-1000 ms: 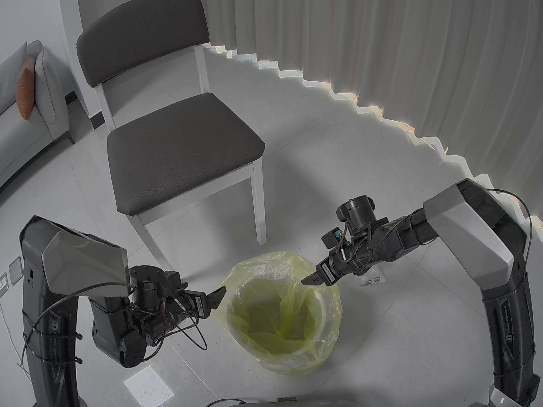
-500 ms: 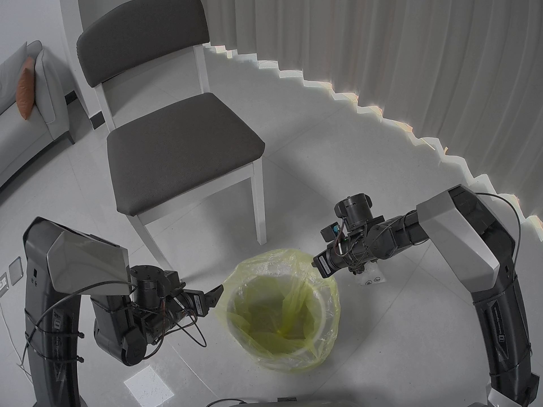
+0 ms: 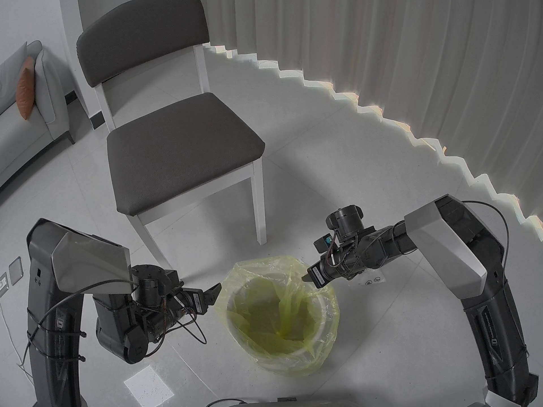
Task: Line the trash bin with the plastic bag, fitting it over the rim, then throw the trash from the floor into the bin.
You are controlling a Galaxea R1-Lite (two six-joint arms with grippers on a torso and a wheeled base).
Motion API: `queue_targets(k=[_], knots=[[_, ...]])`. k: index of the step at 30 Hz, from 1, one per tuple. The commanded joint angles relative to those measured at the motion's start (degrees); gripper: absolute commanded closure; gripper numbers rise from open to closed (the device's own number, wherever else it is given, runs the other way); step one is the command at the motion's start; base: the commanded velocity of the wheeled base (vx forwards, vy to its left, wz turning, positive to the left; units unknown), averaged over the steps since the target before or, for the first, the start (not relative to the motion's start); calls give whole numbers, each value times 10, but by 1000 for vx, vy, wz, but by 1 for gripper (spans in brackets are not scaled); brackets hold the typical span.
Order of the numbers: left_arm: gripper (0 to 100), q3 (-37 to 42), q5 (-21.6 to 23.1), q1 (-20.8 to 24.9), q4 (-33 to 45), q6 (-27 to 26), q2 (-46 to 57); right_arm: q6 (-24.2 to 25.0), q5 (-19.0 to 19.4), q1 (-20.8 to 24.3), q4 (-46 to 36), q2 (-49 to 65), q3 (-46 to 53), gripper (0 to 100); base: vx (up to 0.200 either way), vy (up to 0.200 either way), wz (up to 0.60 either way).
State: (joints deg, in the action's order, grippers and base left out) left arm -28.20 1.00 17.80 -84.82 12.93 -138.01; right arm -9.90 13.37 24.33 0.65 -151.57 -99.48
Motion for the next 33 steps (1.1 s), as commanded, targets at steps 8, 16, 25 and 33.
queue_targets(k=[8,16,25,33], knots=[[0,-9,1,0,-4,1,-8,-1,-4,-27,0,76,40,0,0,0,0],[0,27,0,14,-6,0,63,1,-4,-77,-3,101,49,0,0,0,0],[0,71,-8,55,-52,3,107,5,-2,-111,-1,122,81,0,0,0,0],[0,71,-57,70,-52,2,113,5,-2,-133,1,124,101,0,125,0,0]])
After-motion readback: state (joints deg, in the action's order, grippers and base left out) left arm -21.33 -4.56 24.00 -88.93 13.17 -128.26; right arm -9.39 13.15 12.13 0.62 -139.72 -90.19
